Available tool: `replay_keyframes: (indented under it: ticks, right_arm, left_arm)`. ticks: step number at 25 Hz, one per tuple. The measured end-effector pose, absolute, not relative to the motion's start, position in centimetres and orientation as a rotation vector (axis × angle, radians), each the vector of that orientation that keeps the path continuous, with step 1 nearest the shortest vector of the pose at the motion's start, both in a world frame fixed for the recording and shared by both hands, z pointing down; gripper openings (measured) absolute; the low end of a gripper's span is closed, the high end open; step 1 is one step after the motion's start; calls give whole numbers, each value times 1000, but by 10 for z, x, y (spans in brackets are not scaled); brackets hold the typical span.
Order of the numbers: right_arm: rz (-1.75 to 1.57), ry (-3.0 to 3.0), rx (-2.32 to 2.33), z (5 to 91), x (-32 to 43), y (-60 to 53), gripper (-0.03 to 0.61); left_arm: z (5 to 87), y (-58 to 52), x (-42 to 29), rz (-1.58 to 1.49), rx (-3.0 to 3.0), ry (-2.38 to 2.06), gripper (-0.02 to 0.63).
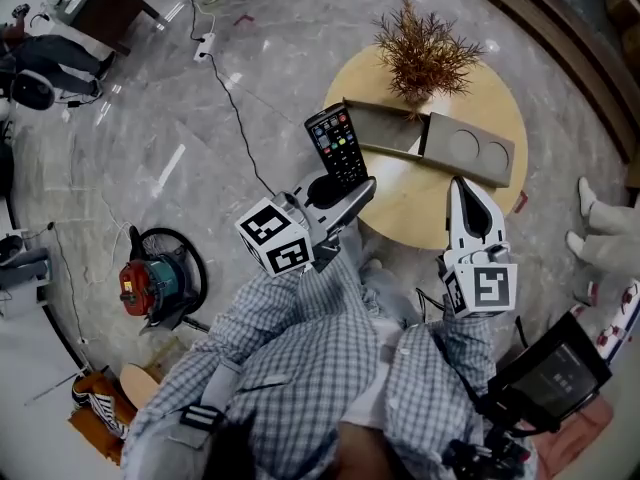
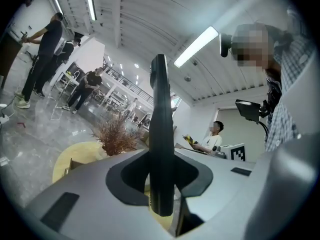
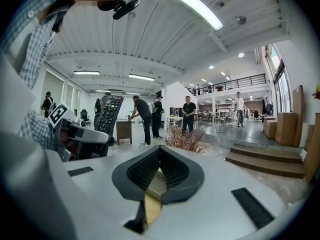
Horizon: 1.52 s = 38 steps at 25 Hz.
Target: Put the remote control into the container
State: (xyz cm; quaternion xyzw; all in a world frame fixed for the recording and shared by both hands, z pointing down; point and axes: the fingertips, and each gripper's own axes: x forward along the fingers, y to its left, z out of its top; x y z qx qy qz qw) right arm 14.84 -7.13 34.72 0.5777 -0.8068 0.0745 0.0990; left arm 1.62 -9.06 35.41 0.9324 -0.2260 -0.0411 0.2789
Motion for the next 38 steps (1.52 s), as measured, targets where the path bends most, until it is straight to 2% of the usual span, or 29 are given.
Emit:
replay_keyframes:
  ticks: [13,27,38]
  right_arm:
    - [300,-2321,1692,372,118,-119,6]
    - [351,-2306,1645,387,136,-143,6]
    - [362,-2312,1606,392,157,-155,6]
  left_arm:
    - [388,-146,8,-107,2374,-495,112]
    - [413,-170,30,-181,2214,-522,112]
    - [439,-172,66,-438,1830,-448,112]
